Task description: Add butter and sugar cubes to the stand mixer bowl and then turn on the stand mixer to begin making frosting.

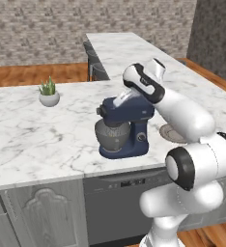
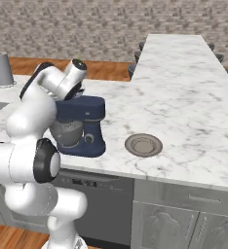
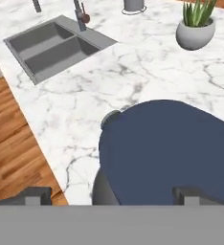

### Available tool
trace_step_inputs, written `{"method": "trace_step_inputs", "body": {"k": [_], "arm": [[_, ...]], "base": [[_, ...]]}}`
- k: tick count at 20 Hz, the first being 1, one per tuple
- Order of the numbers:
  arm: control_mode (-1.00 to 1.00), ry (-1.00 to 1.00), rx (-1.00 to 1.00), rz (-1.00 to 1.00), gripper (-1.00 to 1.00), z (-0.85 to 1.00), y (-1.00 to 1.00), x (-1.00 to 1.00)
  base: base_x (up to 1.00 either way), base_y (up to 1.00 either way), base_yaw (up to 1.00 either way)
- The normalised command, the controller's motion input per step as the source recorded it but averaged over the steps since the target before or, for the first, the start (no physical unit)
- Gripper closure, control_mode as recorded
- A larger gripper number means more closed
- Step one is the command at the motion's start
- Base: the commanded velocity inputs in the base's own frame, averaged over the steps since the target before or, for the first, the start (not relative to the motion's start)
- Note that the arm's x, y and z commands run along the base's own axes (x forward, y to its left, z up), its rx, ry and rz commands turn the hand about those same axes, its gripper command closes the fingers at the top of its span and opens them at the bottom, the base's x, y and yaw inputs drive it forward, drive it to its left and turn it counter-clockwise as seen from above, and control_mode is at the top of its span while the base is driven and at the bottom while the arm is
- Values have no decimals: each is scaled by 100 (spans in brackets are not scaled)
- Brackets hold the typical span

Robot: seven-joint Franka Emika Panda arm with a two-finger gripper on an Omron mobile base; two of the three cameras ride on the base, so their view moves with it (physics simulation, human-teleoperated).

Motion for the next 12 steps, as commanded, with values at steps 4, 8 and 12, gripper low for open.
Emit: {"method": "trace_step_inputs", "body": {"k": [4,8,12], "arm": [[-100,3,-21,-14,-100,-16,63,-5],[-100,-22,-9,-15,-100,5,-11,-89],[-100,-31,-3,-14,-100,28,-48,-100]], "base": [[0,0,0],[0,0,0],[0,0,0]]}}
